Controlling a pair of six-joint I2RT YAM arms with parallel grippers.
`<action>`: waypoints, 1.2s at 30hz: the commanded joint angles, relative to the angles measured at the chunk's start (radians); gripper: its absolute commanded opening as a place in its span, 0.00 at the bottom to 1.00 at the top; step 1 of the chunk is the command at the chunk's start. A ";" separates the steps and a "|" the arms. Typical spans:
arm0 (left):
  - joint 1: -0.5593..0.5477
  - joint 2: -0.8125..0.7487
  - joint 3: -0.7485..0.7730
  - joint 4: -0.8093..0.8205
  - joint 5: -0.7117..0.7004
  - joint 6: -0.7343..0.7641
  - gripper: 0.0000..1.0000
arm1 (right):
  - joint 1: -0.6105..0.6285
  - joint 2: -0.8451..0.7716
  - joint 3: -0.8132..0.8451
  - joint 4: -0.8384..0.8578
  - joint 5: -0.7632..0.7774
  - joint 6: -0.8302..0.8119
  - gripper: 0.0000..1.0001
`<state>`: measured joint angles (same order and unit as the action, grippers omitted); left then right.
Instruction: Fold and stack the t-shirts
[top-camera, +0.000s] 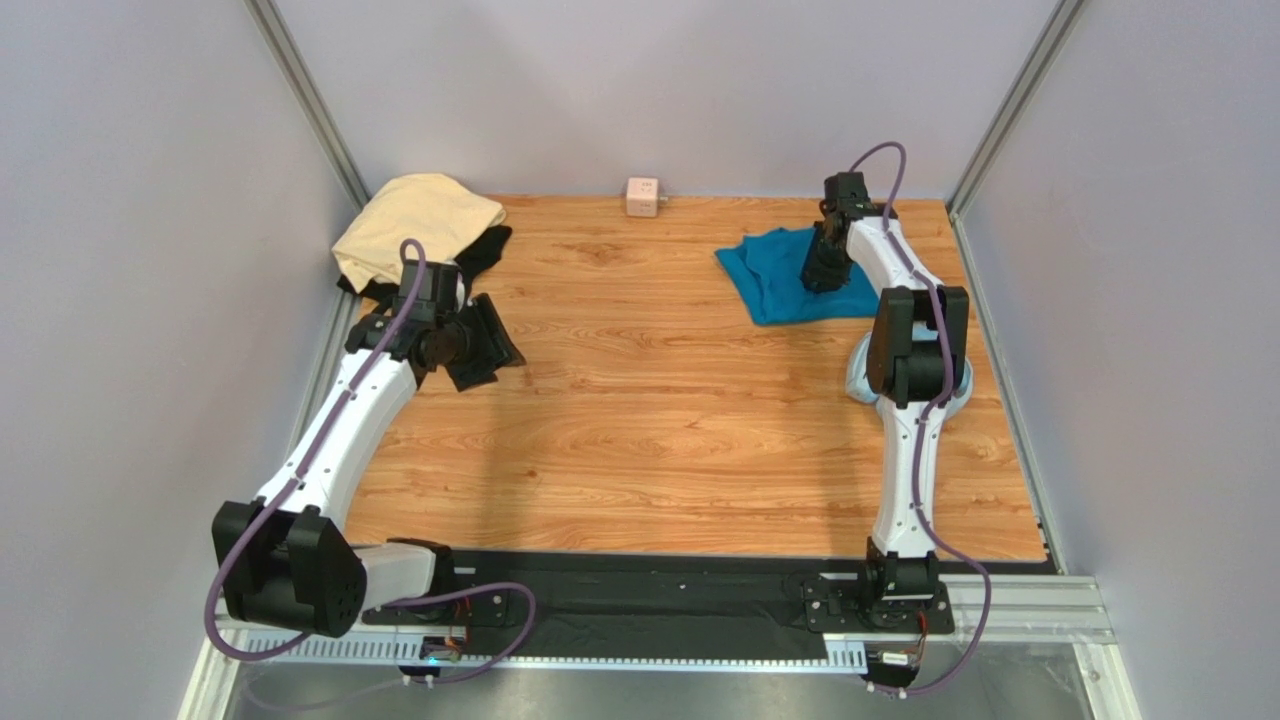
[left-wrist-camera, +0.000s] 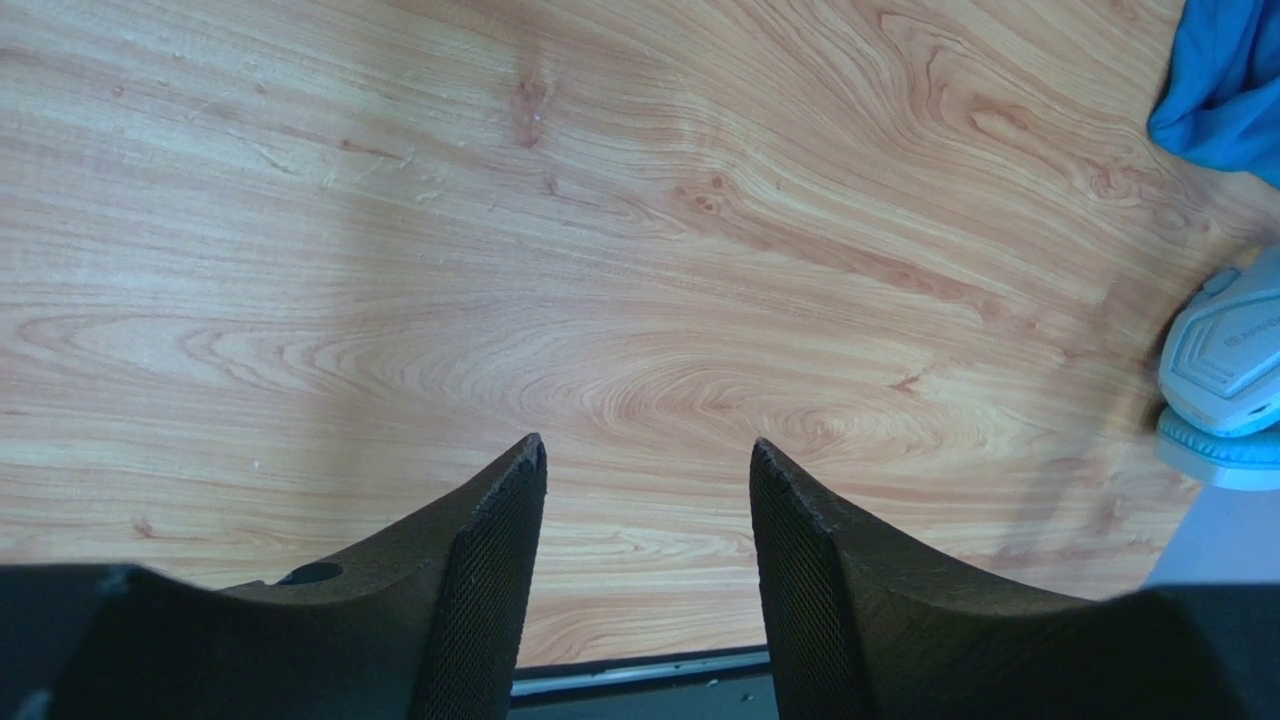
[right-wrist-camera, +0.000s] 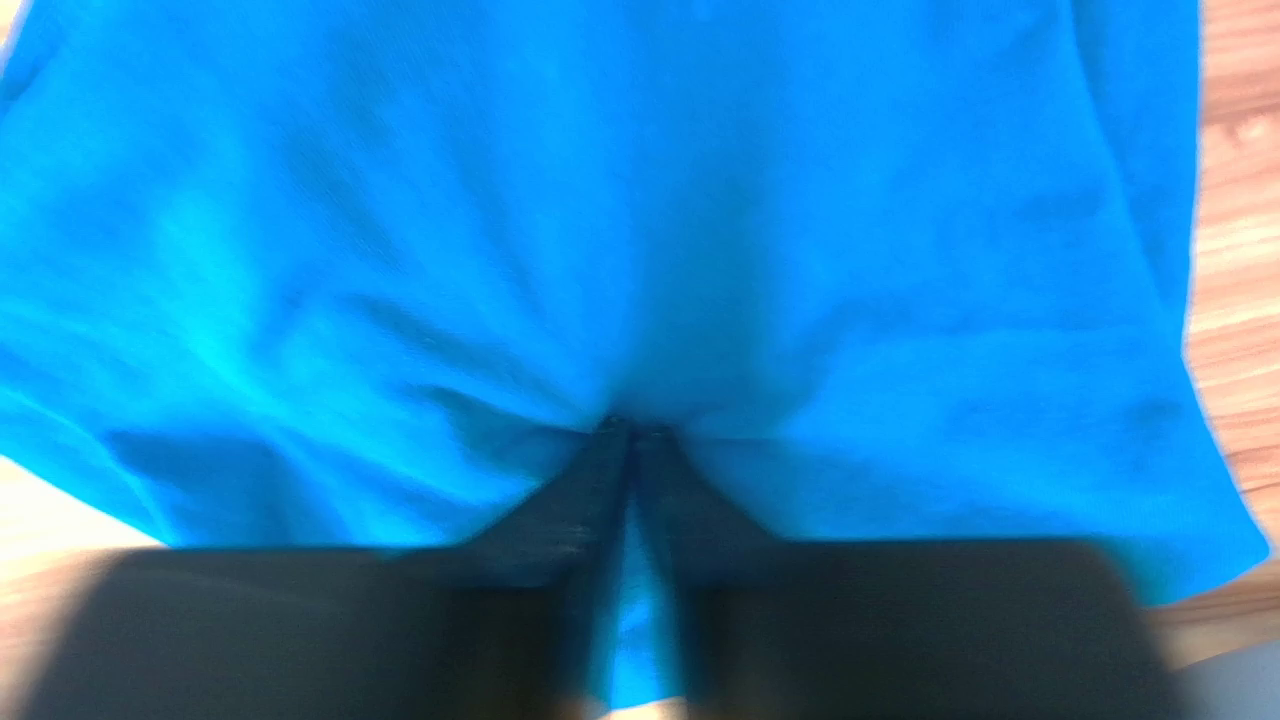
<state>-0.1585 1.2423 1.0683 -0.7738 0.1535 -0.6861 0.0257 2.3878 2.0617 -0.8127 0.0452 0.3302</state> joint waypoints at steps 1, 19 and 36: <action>-0.001 0.011 0.027 0.007 -0.041 0.028 0.61 | 0.003 -0.033 0.037 -0.062 -0.043 -0.008 0.42; -0.010 0.259 0.139 0.080 -0.377 -0.046 0.67 | 0.011 -0.536 -0.421 0.302 -0.482 0.336 0.58; 0.135 0.497 0.358 0.117 -0.451 0.037 0.65 | 0.011 -0.934 -0.871 0.213 -0.528 0.236 0.53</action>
<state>-0.1101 1.7596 1.4456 -0.7284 -0.3447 -0.6228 0.0345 1.5253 1.2098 -0.6006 -0.4549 0.5880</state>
